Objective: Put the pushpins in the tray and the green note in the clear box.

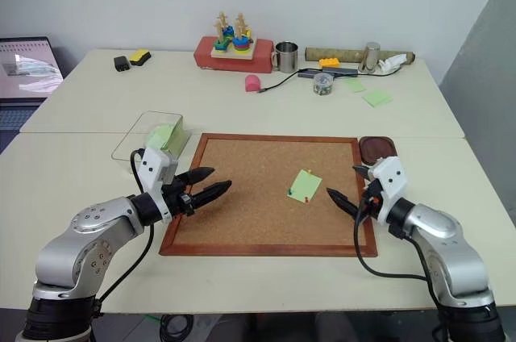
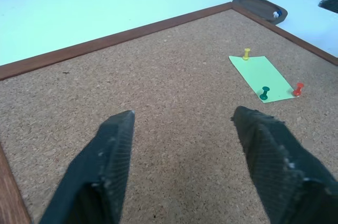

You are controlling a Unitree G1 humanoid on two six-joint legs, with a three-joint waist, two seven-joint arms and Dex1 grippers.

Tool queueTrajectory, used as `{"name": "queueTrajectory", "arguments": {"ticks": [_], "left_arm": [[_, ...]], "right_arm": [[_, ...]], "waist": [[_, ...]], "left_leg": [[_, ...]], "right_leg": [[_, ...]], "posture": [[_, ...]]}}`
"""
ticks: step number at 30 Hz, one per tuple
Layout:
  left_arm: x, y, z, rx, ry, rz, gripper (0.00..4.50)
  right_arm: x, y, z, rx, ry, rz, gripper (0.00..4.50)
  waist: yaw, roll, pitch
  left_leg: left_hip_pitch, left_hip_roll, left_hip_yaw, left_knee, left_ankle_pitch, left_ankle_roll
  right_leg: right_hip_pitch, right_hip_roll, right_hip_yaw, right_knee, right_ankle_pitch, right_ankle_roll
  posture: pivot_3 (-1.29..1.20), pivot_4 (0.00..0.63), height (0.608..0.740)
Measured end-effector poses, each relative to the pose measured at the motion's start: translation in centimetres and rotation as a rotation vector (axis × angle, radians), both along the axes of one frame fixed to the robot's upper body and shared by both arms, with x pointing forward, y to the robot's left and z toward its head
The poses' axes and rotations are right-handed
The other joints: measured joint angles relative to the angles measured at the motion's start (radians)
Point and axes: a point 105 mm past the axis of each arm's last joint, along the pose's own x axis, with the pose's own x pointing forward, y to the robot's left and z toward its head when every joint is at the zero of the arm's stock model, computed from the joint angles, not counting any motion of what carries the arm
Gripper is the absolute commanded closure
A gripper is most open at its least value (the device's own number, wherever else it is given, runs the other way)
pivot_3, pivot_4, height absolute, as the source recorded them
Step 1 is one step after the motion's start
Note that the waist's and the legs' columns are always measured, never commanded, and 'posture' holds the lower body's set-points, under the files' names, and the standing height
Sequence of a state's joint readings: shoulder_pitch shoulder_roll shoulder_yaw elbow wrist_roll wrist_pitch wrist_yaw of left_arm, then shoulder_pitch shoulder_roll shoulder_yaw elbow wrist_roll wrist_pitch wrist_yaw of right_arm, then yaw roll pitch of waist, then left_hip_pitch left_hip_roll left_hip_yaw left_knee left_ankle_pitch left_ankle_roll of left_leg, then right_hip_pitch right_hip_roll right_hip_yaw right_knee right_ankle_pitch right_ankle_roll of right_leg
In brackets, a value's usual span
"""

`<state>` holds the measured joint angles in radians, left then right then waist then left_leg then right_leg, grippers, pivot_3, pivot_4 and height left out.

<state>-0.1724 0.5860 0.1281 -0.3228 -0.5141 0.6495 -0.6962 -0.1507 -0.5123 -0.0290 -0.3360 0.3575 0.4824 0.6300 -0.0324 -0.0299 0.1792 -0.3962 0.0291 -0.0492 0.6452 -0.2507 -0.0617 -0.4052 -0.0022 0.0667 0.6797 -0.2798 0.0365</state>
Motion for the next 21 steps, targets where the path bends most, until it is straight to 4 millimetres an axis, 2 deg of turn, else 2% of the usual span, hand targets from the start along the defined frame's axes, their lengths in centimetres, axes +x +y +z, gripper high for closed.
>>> {"name": "queueTrajectory", "arguments": {"ticks": [5, 12, 21], "left_arm": [[-0.5, -2.3, -0.5, 0.016, 0.005, -0.094, 3.13], [-0.8, -3.2, -0.8, 0.036, -0.002, -0.140, 4.42], [-1.0, -4.1, -1.3, 0.043, 0.000, -0.170, 4.49]], "right_arm": [[1.5, 1.8, -0.8, 0.000, 0.009, 0.030, 0.00], [2.2, 2.9, -1.2, 0.008, 0.015, 0.050, 0.00], [3.5, 3.8, -2.4, 0.023, 0.058, 0.034, 0.00]], "waist": [[0.000, 0.000, 0.000], [0.000, 0.000, 0.000], [0.000, 0.000, 0.000]], "left_leg": [[0.000, 0.000, 0.000, 0.000, 0.000, 0.000], [0.000, 0.000, 0.000, 0.000, 0.000, 0.000], [0.000, 0.000, 0.000, 0.000, 0.000, 0.000]], "right_leg": [[0.000, 0.000, 0.000, 0.000, 0.000, 0.000], [0.000, 0.000, 0.000, 0.000, 0.001, -0.001], [0.000, 0.000, 0.000, 0.001, 0.001, -0.001]], "posture": [[0.00, 0.150, 0.740], [0.00, 0.150, 0.740], [0.00, 0.150, 0.740]]}}
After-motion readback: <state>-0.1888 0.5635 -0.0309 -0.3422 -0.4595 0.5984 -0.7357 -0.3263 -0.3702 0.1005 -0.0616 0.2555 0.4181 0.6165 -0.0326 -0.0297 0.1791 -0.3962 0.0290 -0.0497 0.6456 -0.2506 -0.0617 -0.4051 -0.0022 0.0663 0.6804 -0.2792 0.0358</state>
